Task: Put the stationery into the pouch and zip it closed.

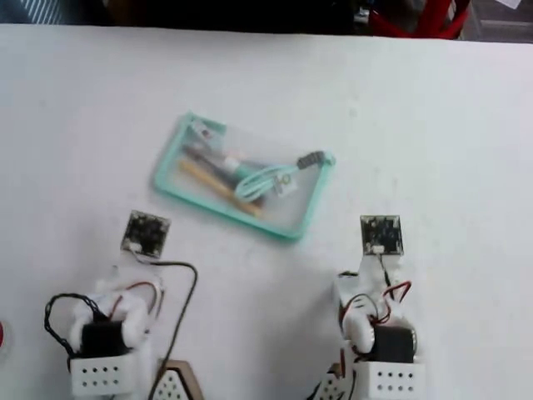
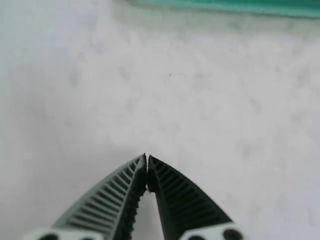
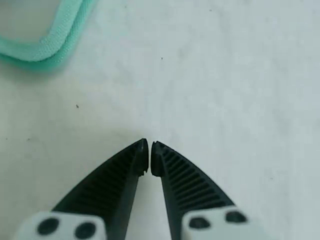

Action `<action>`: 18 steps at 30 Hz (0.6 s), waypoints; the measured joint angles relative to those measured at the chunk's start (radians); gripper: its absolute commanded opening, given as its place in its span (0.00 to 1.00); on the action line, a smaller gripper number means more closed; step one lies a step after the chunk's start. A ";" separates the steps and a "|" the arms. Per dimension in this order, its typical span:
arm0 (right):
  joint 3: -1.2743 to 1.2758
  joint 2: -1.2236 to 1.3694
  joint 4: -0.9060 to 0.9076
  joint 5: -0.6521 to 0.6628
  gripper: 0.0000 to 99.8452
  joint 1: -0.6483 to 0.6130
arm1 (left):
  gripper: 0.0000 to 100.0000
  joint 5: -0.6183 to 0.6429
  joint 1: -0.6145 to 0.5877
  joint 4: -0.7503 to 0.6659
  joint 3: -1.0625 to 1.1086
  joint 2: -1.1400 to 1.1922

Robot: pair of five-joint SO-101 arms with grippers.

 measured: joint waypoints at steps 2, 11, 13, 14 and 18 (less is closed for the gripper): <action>0.000 0.000 0.000 0.000 0.02 0.000 | 0.03 -0.009 0.000 0.000 0.000 0.000; 0.000 0.000 0.000 0.000 0.02 0.000 | 0.03 -0.014 0.000 -0.006 0.000 0.000; 0.000 0.000 0.000 0.000 0.02 0.000 | 0.03 -0.014 0.000 -0.006 0.000 0.000; 0.000 0.000 0.000 0.000 0.02 0.000 | 0.03 -0.014 0.000 -0.006 0.000 0.000; 0.000 0.000 0.000 0.000 0.02 0.000 | 0.03 -0.014 0.000 -0.006 0.000 0.000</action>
